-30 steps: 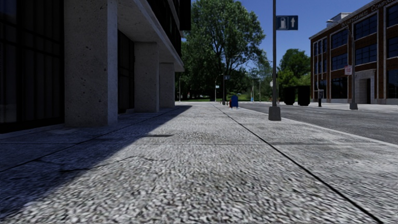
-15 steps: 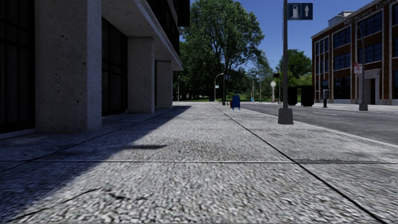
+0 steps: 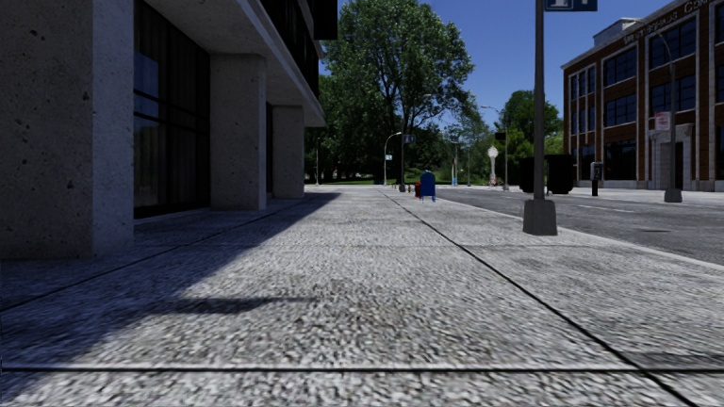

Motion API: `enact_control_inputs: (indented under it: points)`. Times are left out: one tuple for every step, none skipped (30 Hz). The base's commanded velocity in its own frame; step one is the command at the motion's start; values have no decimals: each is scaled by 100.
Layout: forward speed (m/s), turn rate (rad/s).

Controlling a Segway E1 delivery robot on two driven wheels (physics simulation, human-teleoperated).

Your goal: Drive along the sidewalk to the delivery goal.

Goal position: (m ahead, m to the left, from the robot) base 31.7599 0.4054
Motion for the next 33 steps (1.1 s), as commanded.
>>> enact_control_inputs:
  points:
    - [200,0]
    - [200,0]
    - [200,0]
    - [200,0]
    - [200,0]
    - [200,0]
    - [200,0]
    - [200,0]
    - [200,0]
    - [200,0]
    - [200,0]
    - [200,0]
    - [200,0]
    - [200,0]
    - [200,0]
    - [200,0]
    - [199,0]
    - [199,0]
    - [199,0]
    - [199,0]
    - [199,0]
    - [199,0]
    - [199,0]
    - [199,0]
    - [199,0]
    - [199,0]
    - [199,0]
    - [199,0]
    - [199,0]
    - [199,0]
    - [199,0]
    - [199,0]
    - [199,0]
